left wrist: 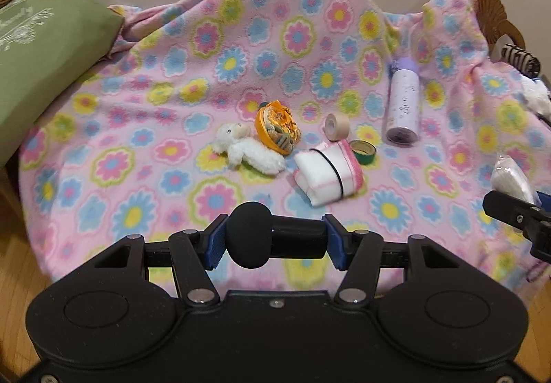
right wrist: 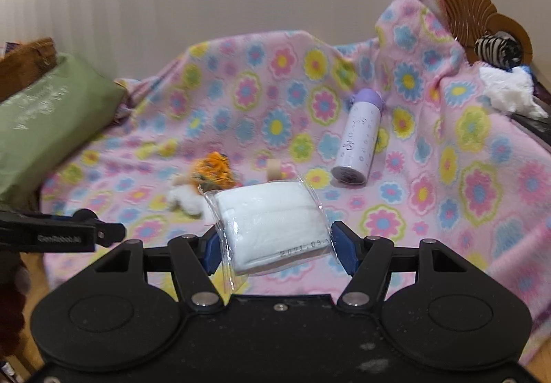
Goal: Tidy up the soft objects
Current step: 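Lower brush and towel into the basket and open both tools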
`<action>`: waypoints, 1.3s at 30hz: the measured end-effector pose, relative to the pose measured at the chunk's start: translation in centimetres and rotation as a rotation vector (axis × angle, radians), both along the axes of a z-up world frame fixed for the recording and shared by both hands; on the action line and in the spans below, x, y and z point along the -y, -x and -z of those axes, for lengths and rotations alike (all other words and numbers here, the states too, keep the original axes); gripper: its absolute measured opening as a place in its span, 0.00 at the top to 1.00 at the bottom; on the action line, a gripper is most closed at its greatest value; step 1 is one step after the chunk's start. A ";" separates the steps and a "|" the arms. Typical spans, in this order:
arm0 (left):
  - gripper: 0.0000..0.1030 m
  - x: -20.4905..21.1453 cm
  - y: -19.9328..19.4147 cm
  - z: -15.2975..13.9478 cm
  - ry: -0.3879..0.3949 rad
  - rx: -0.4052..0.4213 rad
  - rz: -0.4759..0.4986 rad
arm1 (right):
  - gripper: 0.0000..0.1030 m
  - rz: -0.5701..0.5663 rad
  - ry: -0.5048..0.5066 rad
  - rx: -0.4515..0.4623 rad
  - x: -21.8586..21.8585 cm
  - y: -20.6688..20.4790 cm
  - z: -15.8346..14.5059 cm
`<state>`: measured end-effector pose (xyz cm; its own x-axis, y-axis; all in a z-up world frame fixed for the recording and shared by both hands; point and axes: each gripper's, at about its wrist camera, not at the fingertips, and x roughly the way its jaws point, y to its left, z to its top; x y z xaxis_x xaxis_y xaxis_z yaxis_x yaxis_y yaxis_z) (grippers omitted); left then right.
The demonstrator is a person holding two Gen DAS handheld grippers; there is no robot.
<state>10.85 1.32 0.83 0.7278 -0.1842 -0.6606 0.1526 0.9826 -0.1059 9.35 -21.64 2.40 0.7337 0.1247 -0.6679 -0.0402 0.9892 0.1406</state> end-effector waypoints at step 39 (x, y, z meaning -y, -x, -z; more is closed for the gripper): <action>0.47 1.3 9.3 3.6 -0.050 -0.141 -0.043 | 0.37 0.009 -0.119 -0.252 -2.9 8.7 1.1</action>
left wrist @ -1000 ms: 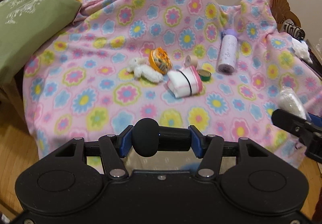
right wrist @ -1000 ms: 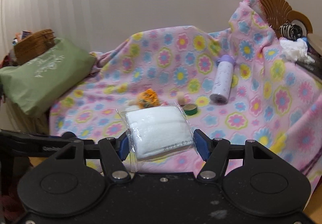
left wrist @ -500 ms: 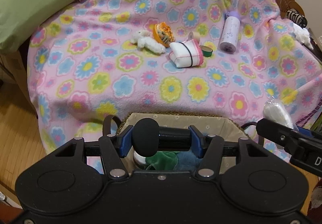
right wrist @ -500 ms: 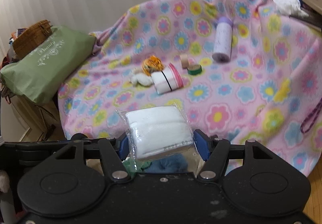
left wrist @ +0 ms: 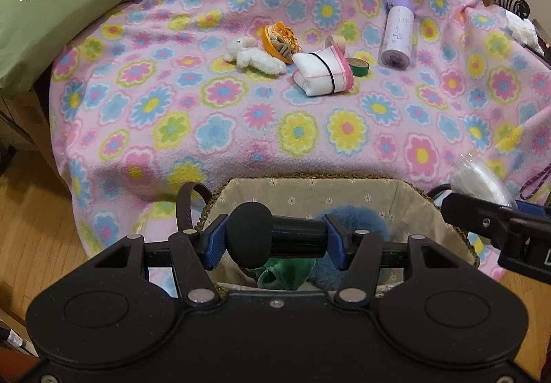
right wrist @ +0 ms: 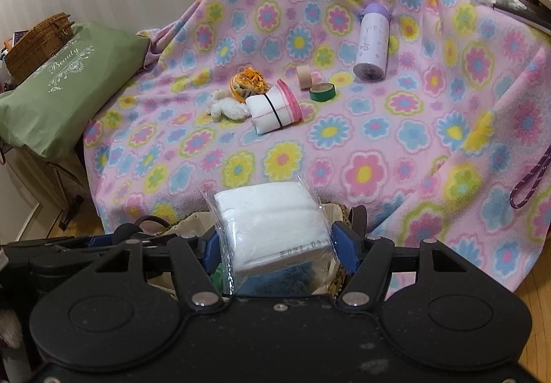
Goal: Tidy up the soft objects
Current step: 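Lower brush and towel into the basket and open both tools, then lift both tools out of the basket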
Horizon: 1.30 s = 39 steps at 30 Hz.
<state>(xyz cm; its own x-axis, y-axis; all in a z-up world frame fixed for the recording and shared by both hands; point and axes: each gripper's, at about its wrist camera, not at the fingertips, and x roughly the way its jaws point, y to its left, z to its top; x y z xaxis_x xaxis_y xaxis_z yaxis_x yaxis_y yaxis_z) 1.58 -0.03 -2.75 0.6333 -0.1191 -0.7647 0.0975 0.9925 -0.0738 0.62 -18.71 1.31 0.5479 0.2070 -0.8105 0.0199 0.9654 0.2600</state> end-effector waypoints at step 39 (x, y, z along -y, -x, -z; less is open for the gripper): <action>0.30 0.1 0.3 0.0 -0.020 0.004 0.005 | 0.27 -0.023 0.007 0.014 0.2 -0.1 -0.3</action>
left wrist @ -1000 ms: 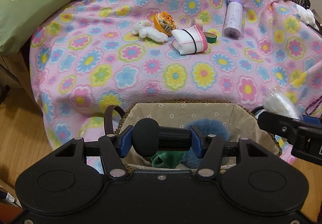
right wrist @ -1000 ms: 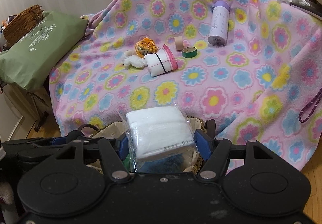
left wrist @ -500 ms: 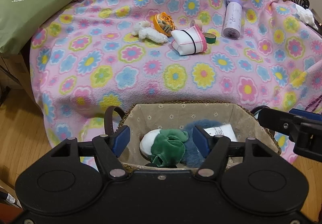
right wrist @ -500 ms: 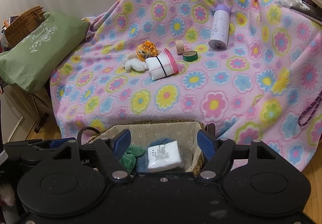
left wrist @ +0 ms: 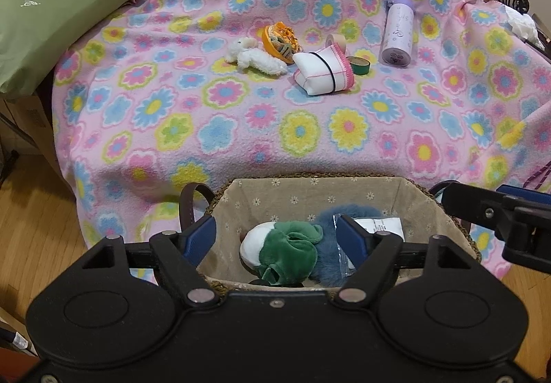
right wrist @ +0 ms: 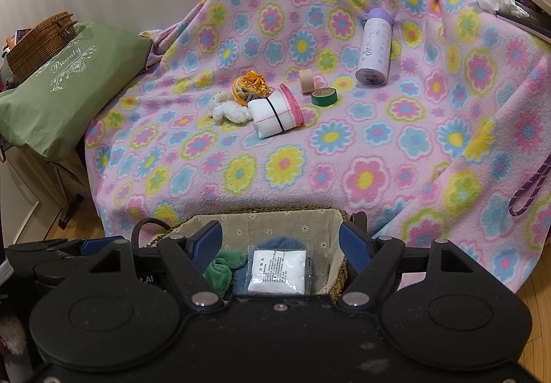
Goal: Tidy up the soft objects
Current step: 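Lift both tools out of the basket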
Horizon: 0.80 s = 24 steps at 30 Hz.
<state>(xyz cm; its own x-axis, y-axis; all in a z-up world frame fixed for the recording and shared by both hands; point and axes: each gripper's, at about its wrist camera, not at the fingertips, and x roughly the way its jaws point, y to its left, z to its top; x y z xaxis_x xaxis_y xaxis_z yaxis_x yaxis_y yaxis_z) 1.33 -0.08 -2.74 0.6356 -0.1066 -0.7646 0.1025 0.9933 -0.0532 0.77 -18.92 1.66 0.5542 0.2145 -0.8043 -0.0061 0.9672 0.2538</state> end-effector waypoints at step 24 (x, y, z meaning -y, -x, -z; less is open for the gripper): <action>0.24 -0.2 -0.1 0.1 -0.008 -0.006 0.004 | 0.23 0.006 -0.003 -0.006 0.3 -0.1 -0.1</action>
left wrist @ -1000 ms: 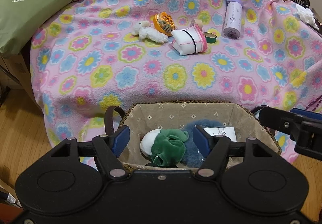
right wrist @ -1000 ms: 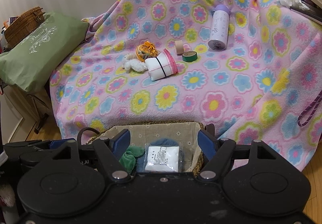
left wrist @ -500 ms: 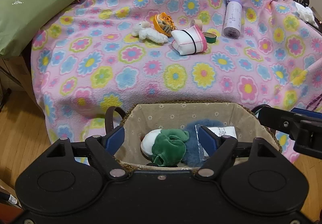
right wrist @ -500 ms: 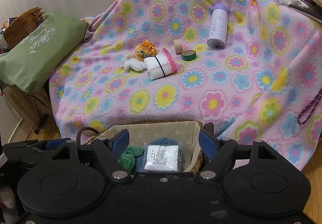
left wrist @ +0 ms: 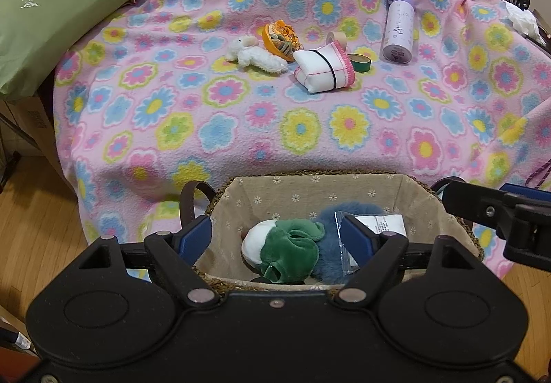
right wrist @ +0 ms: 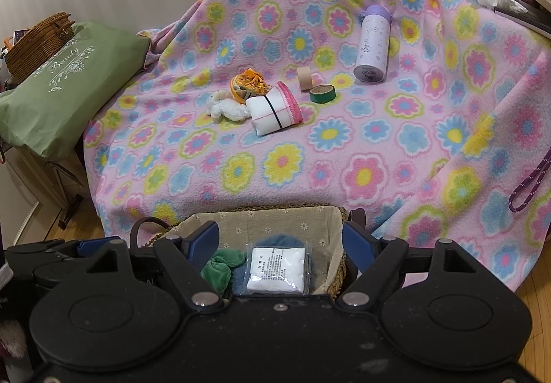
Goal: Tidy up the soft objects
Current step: 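Lift both tools out of the basket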
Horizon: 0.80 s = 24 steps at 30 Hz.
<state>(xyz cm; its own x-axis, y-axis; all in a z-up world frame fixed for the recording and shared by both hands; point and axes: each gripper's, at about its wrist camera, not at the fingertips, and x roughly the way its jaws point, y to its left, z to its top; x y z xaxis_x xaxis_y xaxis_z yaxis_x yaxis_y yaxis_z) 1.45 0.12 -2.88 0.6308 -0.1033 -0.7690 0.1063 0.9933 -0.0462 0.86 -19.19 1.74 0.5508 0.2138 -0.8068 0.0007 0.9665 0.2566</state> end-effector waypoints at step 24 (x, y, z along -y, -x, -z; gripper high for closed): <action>0.15 -0.9 -0.7 -0.2 -0.010 0.021 -0.052 | 0.00 -0.029 0.184 0.083 -0.5 -0.4 1.0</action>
